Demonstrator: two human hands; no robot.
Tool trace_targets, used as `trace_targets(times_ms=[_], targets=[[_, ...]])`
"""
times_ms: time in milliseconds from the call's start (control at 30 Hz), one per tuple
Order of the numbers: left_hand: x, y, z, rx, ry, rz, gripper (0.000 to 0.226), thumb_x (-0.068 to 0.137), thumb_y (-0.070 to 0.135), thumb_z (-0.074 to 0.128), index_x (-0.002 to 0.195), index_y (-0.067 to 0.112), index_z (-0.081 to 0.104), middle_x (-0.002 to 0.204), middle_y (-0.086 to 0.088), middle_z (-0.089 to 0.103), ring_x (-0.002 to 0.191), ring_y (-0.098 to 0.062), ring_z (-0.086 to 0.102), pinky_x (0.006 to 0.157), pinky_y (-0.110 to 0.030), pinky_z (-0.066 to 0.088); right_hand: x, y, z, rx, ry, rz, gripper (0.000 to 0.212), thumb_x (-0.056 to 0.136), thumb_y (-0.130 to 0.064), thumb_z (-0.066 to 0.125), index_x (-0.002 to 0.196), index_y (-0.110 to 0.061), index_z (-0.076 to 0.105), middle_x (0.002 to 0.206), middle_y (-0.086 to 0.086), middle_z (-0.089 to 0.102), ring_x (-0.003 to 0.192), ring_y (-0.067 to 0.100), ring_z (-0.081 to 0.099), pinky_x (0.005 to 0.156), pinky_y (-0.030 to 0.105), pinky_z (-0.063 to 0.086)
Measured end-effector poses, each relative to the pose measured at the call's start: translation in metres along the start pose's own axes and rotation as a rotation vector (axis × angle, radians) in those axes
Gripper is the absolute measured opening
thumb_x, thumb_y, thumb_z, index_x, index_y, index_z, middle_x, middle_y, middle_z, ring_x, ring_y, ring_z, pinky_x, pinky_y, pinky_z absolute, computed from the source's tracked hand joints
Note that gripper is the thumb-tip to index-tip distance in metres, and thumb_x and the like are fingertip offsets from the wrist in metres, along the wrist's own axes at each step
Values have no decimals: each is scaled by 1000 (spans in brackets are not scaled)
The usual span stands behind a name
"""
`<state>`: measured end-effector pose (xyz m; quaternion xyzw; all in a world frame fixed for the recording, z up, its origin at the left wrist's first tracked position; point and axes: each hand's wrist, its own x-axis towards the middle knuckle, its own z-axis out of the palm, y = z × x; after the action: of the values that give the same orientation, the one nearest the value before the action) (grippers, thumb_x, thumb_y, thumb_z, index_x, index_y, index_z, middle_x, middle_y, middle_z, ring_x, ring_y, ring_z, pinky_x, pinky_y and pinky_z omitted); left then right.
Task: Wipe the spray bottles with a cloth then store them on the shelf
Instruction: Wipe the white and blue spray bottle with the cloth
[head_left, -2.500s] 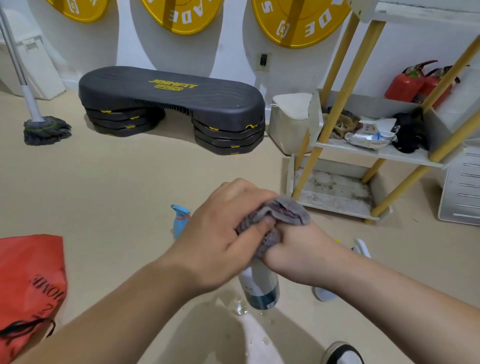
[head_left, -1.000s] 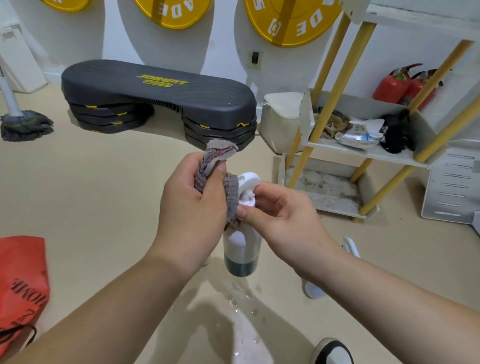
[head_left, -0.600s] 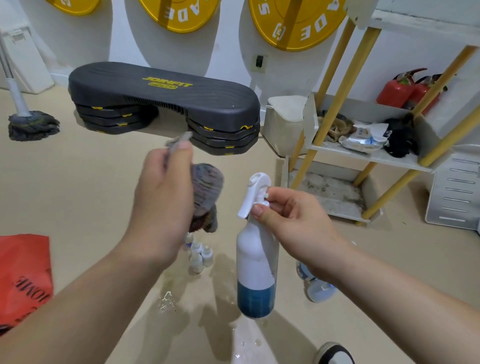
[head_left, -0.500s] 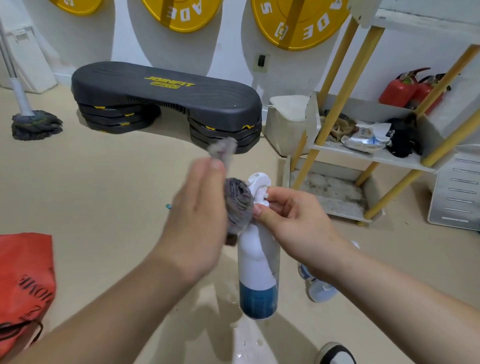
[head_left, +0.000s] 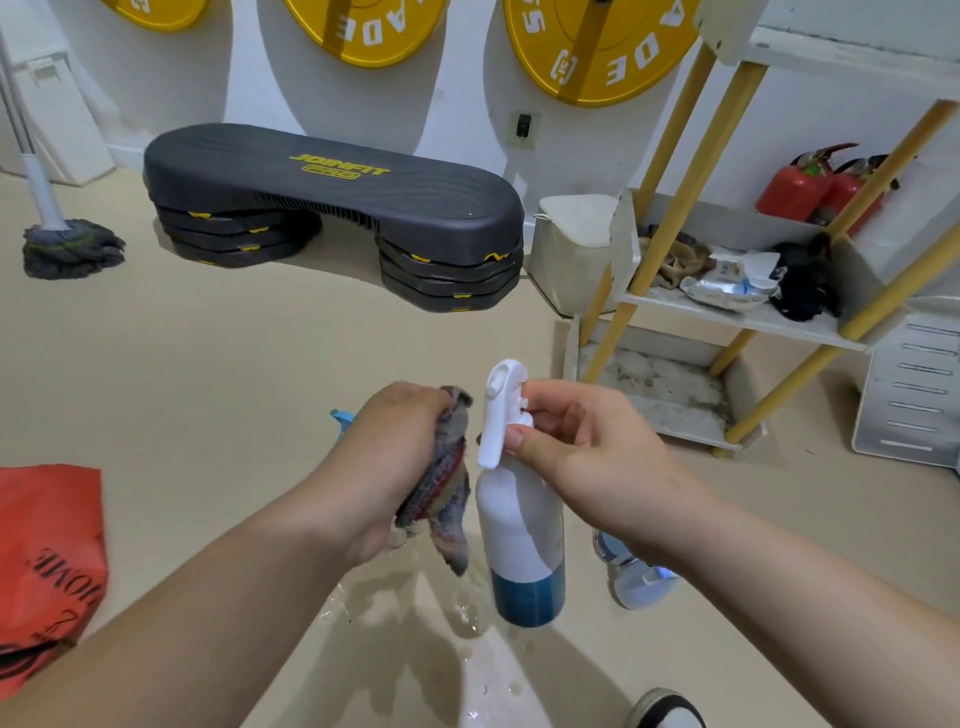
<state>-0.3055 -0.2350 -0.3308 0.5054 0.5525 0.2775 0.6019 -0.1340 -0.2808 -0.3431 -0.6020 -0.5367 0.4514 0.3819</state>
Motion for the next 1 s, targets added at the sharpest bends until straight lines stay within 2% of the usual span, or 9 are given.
trace_targets(times_ms=[100,233,367,533,633,733,800,900,1000], targets=[[-2,7,-8,-48,56,69,28,96,24,43,71,15,52,70,-22,56,43,-36,54,61,-46,36,2,0,-2,40,0,7,22,99,-22,63,106,-2,70,106,31,66,86,21,57,82,38,42],[-21,-4,8,88,4,255,26,107,36,42,104,41,67,80,3,73,65,-15,71,54,-25,52,3,4,3,31,-2,-2,34,94,-27,62,108,4,65,107,37,65,86,25,59,78,46,50],[-26,-18,18,126,-33,451,27,109,32,41,113,30,68,95,1,75,90,-16,70,79,-32,55,-2,5,7,3,11,-50,16,103,-10,56,106,-2,70,100,25,74,99,42,70,91,59,54],[-17,-11,10,52,-105,330,33,111,17,39,97,14,69,78,-2,67,72,-9,58,63,-16,44,0,5,7,3,9,-23,31,93,-28,59,107,-2,68,104,30,71,106,51,62,95,68,49],[-7,-13,5,181,-104,232,35,109,22,41,79,19,59,65,12,56,63,-7,51,58,-20,38,0,9,2,14,-13,21,23,97,-23,60,106,-6,72,105,24,74,101,41,69,100,55,51],[5,-15,-7,169,-77,70,29,104,23,43,80,13,55,72,-8,57,65,-31,57,64,-32,42,-3,8,-6,-17,-18,23,17,105,-14,59,106,-12,75,105,17,76,97,26,70,96,42,53],[7,-10,-12,69,-33,68,27,102,22,41,83,9,54,71,-19,56,58,-38,54,53,-31,44,-3,6,-11,-4,2,27,17,105,-14,58,105,-11,75,105,15,77,107,36,69,106,52,49],[-3,-5,-7,114,55,307,32,106,28,41,78,20,55,70,-5,58,62,-27,52,45,-23,43,-1,7,-13,13,23,47,16,104,-13,60,104,-8,74,106,21,75,102,37,69,107,56,47],[-16,-20,6,273,-73,495,30,102,47,36,109,36,64,87,8,72,82,-15,68,73,-33,58,-1,10,-5,6,-13,36,16,105,-9,57,107,-3,72,106,26,73,96,30,69,101,58,51]])
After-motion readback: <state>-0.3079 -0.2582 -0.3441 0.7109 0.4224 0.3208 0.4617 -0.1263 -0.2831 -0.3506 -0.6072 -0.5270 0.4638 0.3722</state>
